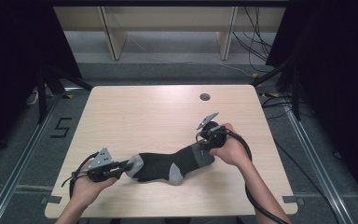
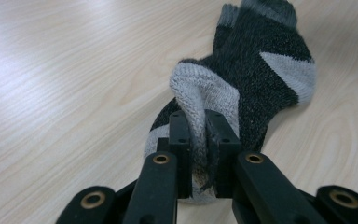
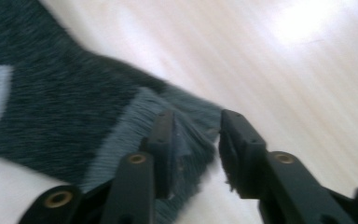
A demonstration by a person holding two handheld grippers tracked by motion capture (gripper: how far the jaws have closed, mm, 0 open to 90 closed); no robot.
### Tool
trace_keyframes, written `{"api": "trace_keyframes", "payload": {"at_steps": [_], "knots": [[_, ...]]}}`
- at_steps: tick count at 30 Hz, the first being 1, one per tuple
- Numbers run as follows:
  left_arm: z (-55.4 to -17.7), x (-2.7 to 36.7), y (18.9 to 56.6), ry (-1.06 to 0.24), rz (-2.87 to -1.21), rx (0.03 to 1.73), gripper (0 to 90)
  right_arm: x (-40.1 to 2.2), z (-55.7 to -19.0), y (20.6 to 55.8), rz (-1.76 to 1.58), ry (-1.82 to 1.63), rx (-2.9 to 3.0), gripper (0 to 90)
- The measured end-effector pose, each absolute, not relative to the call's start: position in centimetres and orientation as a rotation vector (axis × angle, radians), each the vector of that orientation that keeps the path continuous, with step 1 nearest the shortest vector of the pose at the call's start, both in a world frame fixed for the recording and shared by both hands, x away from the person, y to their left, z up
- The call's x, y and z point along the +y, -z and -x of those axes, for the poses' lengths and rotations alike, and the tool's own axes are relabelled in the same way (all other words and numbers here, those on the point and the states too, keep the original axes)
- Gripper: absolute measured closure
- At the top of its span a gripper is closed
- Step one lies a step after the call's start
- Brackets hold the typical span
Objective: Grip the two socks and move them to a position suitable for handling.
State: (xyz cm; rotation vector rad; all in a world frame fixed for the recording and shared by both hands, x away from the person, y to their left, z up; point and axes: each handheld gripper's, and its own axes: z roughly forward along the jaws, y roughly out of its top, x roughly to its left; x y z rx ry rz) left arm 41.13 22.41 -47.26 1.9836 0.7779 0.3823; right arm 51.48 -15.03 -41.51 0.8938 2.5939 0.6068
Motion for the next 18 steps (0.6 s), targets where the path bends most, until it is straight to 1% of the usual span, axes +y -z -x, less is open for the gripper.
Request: {"api": "trace_keyframes", "payload": {"at_steps": [8,12,15,18], "knots": [[-41.0,22.7,47.8,-0.383,-1.983,0.807,81.5,-17.7,-51.6,41.3,-1.102,-0.656,2.483,60.2],[-41.0,22.6,47.9,-0.382,-1.985,0.811,81.4,-18.5,-51.5,42.3,-1.193,-0.708,2.516,57.4],[-41.0,22.6,47.9,-0.382,-1.99,0.809,81.4,-18.4,-51.4,43.2,-1.287,-0.746,2.545,56.2],[-41.0,22.6,47.9,-0.379,-1.988,0.813,81.5,-18.0,-51.5,43.9,-1.3,-0.796,2.556,56.3]]}}
